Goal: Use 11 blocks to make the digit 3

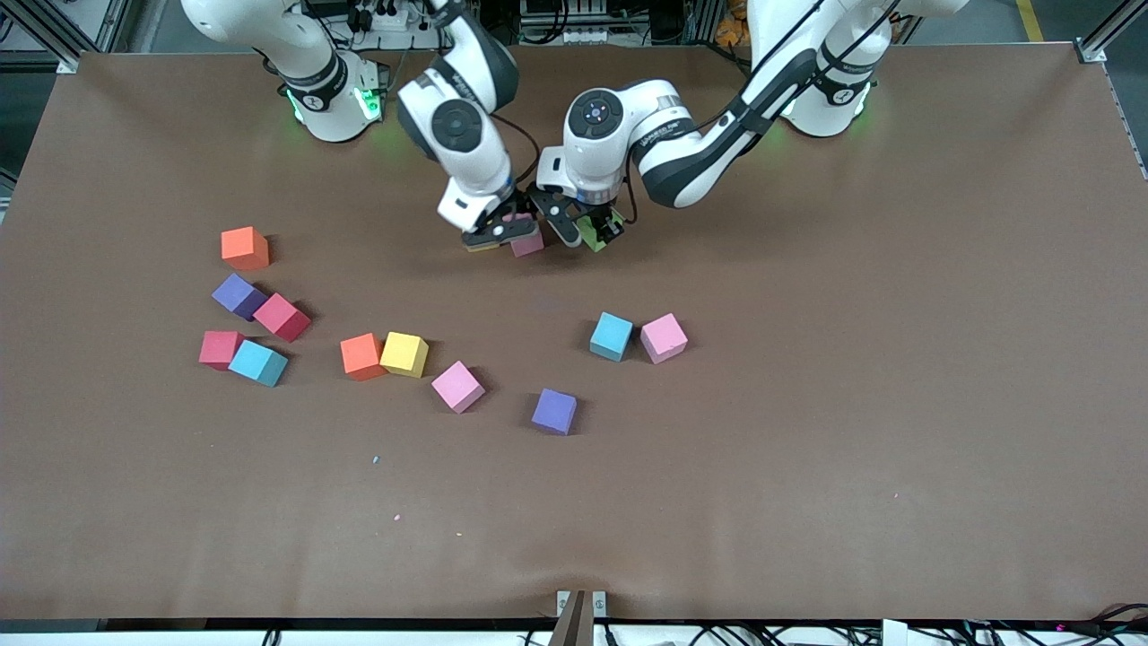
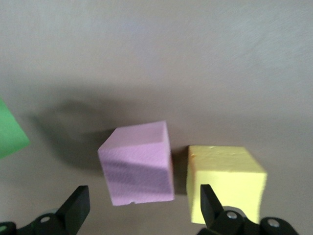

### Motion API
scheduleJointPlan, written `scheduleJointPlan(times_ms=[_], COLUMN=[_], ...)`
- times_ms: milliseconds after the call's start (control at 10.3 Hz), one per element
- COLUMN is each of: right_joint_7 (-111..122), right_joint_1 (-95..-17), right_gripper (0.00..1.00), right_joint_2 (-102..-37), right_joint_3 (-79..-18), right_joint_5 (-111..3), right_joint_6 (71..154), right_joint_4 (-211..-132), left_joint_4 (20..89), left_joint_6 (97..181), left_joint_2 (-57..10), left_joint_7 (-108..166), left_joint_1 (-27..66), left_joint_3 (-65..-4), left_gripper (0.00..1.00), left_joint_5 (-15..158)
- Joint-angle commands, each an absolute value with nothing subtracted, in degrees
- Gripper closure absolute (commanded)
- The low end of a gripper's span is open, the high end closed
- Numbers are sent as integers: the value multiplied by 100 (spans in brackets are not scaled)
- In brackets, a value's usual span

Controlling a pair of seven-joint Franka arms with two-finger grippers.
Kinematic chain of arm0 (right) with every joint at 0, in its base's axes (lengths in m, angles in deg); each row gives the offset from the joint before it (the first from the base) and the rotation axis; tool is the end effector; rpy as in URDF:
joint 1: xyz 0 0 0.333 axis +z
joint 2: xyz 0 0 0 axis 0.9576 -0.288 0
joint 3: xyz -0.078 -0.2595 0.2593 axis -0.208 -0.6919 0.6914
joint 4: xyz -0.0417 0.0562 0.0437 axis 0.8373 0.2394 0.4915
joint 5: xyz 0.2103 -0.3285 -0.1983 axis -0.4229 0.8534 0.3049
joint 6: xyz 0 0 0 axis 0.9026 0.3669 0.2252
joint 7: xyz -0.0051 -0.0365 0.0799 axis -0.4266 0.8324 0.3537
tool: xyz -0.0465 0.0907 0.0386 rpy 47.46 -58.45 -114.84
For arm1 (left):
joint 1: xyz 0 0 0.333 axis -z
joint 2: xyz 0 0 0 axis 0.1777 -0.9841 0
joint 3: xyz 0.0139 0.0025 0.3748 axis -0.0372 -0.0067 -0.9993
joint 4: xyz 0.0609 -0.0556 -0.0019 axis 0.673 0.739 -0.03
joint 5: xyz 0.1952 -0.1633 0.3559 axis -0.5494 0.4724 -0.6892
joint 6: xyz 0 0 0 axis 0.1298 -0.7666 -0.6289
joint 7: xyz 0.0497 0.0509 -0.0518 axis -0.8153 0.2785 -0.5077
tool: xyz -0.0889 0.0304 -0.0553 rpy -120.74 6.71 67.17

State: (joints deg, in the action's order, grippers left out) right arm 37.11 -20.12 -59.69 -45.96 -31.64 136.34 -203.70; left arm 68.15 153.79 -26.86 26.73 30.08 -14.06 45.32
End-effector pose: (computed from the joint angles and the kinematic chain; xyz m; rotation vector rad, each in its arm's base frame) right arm 0.3622 0.4338 0.2633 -3.0544 -0.3263 0.2315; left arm 0.3715 -0.5450 0.2739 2.6897 -1.5133 -0.1335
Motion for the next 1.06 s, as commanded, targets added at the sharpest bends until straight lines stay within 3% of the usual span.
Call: scheduleJointPlan(times_ms=[0,484,581,678,775,968], right_joint_7=[3775,3775,3766,3766,3757,3739], right_joint_1=[-1878,-1754,-1754,-1798,-1859,-1947], right_gripper=[0,0,9,71,95,95], right_joint_2=[-6269,-6576,-6673,-6682,-6682,-6508], right_joint_3=[-4647,-4656,-4673,-4682,-4691,-4691], right_joint_5=[-2979,-2979,-2970,-2909,-2891,-2882], right_joint_6=[13747,14038,14038,14038,14030,13951], right_joint_4=[-20224,-20102,-20040,-20014,-20013,-20022], left_joint_4=[6688,6749,6758,6750,6749,6741], left_joint_6=[15288,15088,15034,14972,14981,14972], left_joint_2=[-2807,-2746,-2711,-2710,-2736,-2745], left_joint_7=[3110,3304,3383,3444,3445,3436], left_joint_1=[2984,2668,2589,2553,2553,2553], left_joint_3=[-1452,-1452,-1444,-1443,-1443,-1443], left_gripper=[100,100,100,100,100,100], left_joint_5=[4352,4352,4352,4352,4361,4361])
